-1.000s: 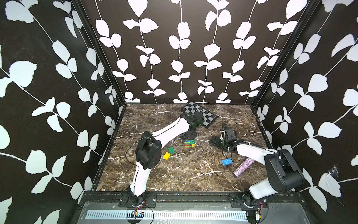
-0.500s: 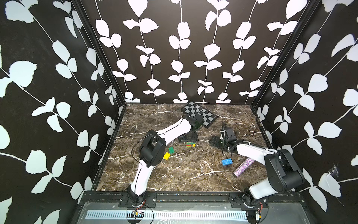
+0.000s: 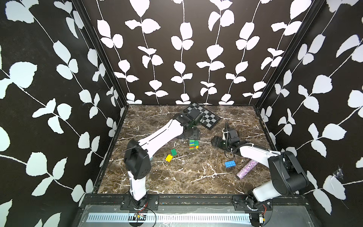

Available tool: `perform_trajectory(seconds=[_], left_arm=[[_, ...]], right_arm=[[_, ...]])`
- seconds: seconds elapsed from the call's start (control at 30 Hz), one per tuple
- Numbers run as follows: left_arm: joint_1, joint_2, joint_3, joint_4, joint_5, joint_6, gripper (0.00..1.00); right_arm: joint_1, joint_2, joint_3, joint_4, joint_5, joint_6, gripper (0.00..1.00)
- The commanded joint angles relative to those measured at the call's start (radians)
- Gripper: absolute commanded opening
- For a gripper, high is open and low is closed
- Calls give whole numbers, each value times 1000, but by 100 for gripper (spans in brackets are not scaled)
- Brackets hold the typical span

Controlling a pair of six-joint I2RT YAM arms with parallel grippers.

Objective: Assemble the letter h with lego
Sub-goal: Assemble the lego brick with the lego brick, then adjust the lego brick at the center of the board.

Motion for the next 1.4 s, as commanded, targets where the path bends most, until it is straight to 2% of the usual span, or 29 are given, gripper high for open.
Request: perform_trajectory(seconds=[0.0, 0.07, 0.17, 0.27, 0.33, 0.47, 0.6, 0.67, 0.73, 0.83, 0.87, 0.93, 0.97, 1.03, 1.2, 1.27, 1.37], left_arm=[[4, -171, -174, 209, 98, 178, 97], [4, -288, -306, 311, 74, 229, 99], [4, -430, -531, 456, 28, 258, 99], [3, -531, -735, 563, -3, 269, 99], [3, -581, -829, 606, -36, 277, 99], [3, -656, -965, 686, -152, 281, 99], [3, -723, -1117, 856, -239, 278, 99], [2, -761, -1108, 806, -303, 241, 99], [3, -797, -1126, 801, -352, 233, 99], [3, -837, -1157, 786, -428, 191, 99], [3, -842, -1159, 780, -440, 189, 99], [3, -841, -1153, 752, -477, 170, 99], [2, -836, -1143, 736, -491, 159, 99], [2, -823, -1130, 726, -489, 159, 99], [3, -796, -1119, 730, -457, 162, 99], [3, -800, -1122, 743, -438, 165, 99], [3, -807, -1131, 767, -416, 173, 99]], right_arm=[[22, -40, -18, 90, -4, -38, 88], [49, -60, -37, 145, 8, -71, 89], [88, -117, -82, 212, 95, -117, 90], [92, -194, -182, 390, 106, -149, 90], [93, -242, -218, 436, 121, -176, 93], [92, -312, -214, 396, 144, -256, 99], [91, -363, -190, 269, 284, -333, 99], [58, -373, -231, 348, 163, -454, 100], [2, -336, -238, 402, 0, -503, 100], [-57, -169, -112, 363, -312, -565, 97], [-59, -100, -60, 352, -419, -583, 99], [-56, 20, 10, 393, -603, -618, 99], [-56, 72, 36, 418, -657, -634, 100], [-45, 178, 81, 438, -699, -684, 99], [23, 254, 141, 336, -624, -903, 99], [48, 289, 170, 281, -623, -989, 92], [73, 332, 216, 222, -634, -1027, 87]])
